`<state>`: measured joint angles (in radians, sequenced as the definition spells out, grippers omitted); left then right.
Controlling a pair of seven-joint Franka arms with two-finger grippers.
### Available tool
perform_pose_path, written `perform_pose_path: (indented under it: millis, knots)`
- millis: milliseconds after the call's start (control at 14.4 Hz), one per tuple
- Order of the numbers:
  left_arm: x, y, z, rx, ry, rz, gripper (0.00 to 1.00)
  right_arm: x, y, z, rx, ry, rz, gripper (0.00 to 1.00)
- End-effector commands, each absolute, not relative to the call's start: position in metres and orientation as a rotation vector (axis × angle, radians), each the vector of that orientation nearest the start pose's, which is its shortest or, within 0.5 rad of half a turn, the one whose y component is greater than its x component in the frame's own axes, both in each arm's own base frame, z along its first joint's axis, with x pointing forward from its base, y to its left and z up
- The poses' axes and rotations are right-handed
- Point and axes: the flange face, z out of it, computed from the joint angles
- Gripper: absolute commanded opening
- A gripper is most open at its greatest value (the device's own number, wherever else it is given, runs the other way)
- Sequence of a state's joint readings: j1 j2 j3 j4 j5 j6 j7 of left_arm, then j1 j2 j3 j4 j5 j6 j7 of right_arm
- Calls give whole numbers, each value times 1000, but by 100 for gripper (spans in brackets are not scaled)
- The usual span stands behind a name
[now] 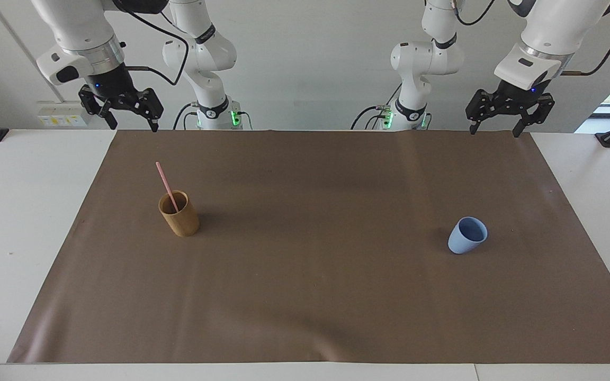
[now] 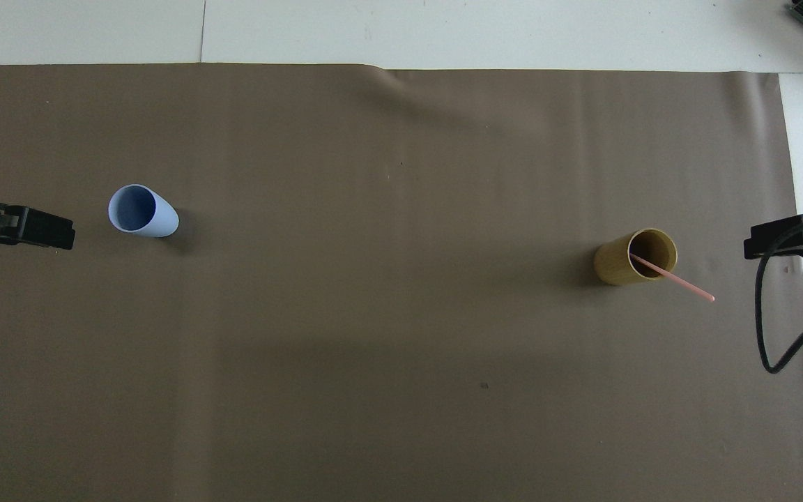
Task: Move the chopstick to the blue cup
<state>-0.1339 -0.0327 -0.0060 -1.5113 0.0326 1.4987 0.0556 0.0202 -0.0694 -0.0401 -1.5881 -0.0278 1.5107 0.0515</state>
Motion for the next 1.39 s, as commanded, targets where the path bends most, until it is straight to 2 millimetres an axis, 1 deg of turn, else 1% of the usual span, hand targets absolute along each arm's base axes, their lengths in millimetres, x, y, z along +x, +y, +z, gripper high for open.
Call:
perform_pose_path:
  millis: [0,417,625,764,973,1320]
  knots:
    - [531,-68,666,-3094,323,-51,100,523,-16,649,-3164,148,14,100]
    - [531,-70,667,-3096,306,-54,100,523,-16,648,-3164,148,16,100]
    - [530,-63,666,-3098,280,-42,100,523,-16,648,-3164,148,16,100]
    - [530,-63,662,-3114,286,-34,100,523,-16,648,-3164,148,16,100]
    - [530,-58,662,-3144,277,-50,100,523,-16,648,-3164,148,16,100]
    - [529,-59,662,-3153,286,-53,100,523,-17,648,-3164,150,16,100]
